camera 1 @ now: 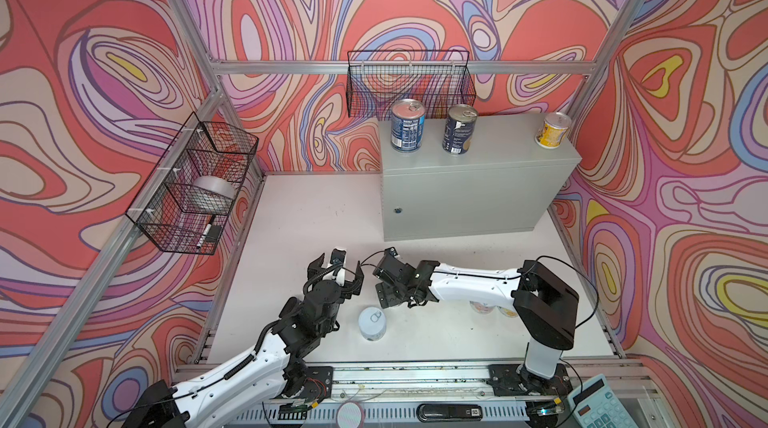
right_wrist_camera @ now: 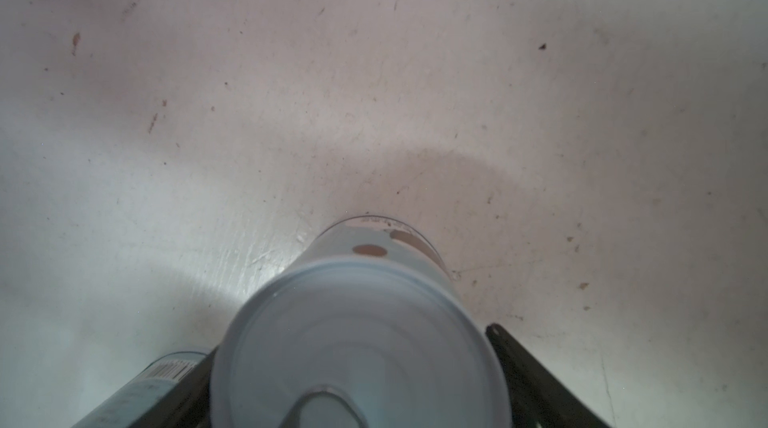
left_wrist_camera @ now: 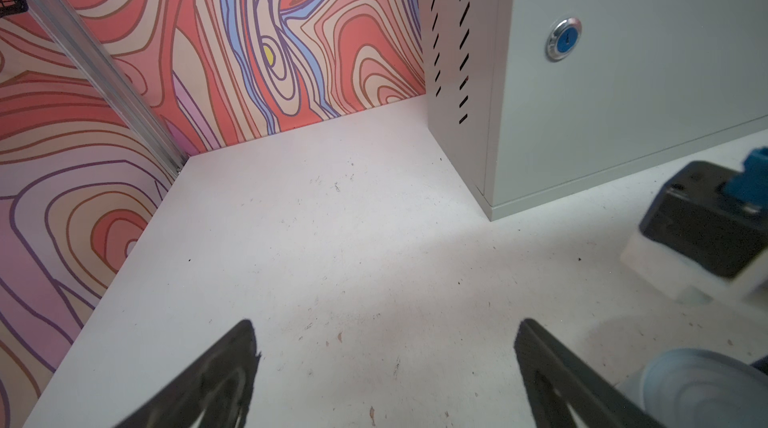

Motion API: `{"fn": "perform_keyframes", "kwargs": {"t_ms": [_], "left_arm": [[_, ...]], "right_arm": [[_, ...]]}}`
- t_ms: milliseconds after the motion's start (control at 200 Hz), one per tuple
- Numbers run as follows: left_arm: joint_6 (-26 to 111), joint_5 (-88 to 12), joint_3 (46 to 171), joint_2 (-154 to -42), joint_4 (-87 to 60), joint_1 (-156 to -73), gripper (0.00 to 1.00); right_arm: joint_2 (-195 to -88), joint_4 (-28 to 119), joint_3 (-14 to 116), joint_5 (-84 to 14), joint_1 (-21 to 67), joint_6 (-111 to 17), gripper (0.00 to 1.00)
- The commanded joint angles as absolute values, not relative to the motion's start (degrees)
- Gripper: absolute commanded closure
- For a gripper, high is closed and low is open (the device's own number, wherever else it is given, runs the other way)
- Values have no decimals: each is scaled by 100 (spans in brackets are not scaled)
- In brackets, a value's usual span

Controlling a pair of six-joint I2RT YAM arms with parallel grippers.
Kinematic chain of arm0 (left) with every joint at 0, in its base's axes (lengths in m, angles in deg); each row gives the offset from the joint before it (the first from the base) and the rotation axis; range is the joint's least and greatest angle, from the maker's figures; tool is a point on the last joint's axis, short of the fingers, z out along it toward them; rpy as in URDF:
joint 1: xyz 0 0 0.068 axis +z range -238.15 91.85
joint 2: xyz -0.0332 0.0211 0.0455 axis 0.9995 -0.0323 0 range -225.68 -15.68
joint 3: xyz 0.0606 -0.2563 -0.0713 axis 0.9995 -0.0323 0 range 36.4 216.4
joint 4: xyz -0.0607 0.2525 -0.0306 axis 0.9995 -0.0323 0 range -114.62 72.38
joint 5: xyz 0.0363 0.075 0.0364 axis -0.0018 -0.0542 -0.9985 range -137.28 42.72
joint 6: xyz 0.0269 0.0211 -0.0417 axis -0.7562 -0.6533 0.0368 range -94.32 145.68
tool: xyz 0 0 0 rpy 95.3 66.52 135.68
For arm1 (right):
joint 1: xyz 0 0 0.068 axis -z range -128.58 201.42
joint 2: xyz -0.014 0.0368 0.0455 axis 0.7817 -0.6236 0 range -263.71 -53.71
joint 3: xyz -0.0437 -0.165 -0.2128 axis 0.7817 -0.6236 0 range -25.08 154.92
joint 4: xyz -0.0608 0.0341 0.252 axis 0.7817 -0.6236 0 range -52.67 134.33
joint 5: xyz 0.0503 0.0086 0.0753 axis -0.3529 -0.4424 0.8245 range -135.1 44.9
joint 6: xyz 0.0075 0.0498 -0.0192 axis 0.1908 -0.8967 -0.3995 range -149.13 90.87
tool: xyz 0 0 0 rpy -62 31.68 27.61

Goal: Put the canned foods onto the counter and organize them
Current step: 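Lower the right gripper around the white pull-tab can and close it, then lift the white can with the right gripper toward the left gripper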

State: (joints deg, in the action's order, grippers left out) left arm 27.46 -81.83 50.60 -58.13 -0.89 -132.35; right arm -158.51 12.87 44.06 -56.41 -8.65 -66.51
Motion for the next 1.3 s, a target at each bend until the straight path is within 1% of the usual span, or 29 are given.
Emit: {"fn": "perform_keyframes", "kwargs": {"t_ms": [0, 65, 150, 235, 391, 446, 836, 1062, 1182, 1292], "left_arm": [[2823, -8165, 5090, -5857, 66, -13227, 0], [2823, -8165, 5090, -5856, 66, -13225, 0], [2825, -8156, 5090, -5848, 66, -13227, 0], [2818, -8149, 5090, -5848, 66, -13227, 0], [2809, -8089, 5095, -5865, 66, -13227, 0], [2792, -8036, 5099, -5882, 66, -13227, 0], [2627, -7545, 5178, -6059, 49, -13227, 0], [2475, -7002, 5204, -6210, 107, -13227, 0], [2311, -6379, 5220, -6395, 218, -13226, 3], [2296, -5929, 5235, -6561, 328, -13227, 3]], "right_arm": [[-15774, 1275, 4330, -5867, -853, -6744, 14], [-15728, 1321, 4306, -5808, -827, -6735, 17], [-15672, 1369, 4269, -5738, -778, -6775, 17], [-15623, 1376, 4240, -5728, -758, -6792, 22], [-15552, 1347, 4173, -5757, -685, -6819, 22], [-15321, 1385, 4126, -5724, -629, -6830, 22], [-14703, 1586, 3855, -5216, -79, -6740, 24], [-14304, 1425, 3838, -5207, 270, -6545, 24], [-14084, 1444, 3811, -5187, 380, -6467, 24], [-13970, 1406, 3820, -5118, 489, -6380, 24]]}}
